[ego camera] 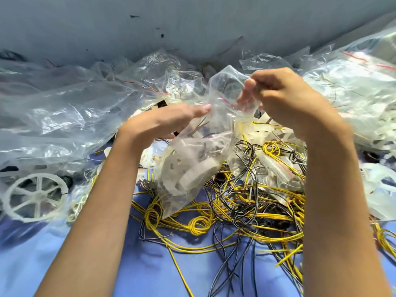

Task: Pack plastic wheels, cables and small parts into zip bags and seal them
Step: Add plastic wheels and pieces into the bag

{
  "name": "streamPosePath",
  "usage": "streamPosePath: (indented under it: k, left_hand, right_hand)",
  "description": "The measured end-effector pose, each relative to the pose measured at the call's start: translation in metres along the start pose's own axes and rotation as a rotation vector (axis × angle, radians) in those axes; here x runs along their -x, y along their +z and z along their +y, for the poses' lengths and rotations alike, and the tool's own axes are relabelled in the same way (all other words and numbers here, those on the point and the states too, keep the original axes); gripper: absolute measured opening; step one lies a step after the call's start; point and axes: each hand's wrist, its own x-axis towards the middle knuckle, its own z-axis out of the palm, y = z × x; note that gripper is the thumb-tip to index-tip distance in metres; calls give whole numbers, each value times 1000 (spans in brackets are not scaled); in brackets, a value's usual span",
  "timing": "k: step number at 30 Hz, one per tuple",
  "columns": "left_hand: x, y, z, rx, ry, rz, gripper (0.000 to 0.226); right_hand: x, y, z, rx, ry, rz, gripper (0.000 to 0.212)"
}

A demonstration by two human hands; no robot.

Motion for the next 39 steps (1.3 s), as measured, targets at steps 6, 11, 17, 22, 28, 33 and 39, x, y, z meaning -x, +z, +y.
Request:
streamPosePath:
  k: [6, 11, 17, 22, 28, 33, 39]
  left_hand:
    - [-6, 13, -3, -208, 34, -4, 64]
    - [-1, 11, 7, -279, 94, 150, 46]
    - [15, 0, 28, -202, 212, 540, 43]
    - [28, -1, 35, -284, 225, 723, 35]
    - [61, 5, 52, -193, 435, -378, 34]
    - [49, 1, 42, -221, 359, -291, 22]
    - [24, -4, 21, -586, 160, -100, 44]
  right_hand:
    - [-3, 7, -4, -57, 42, 4, 33]
    - [-5, 7, 1, -113, 59, 48, 37]
    - [-8, 4, 1, -175, 134, 198, 31]
    - [0, 6, -11, -258, 158, -15, 33]
    - [11, 7, -25, -311, 46, -270, 54]
    - [7, -2, -7, -92, 117, -193, 15]
    - [6, -1, -3, -119, 190, -160, 40]
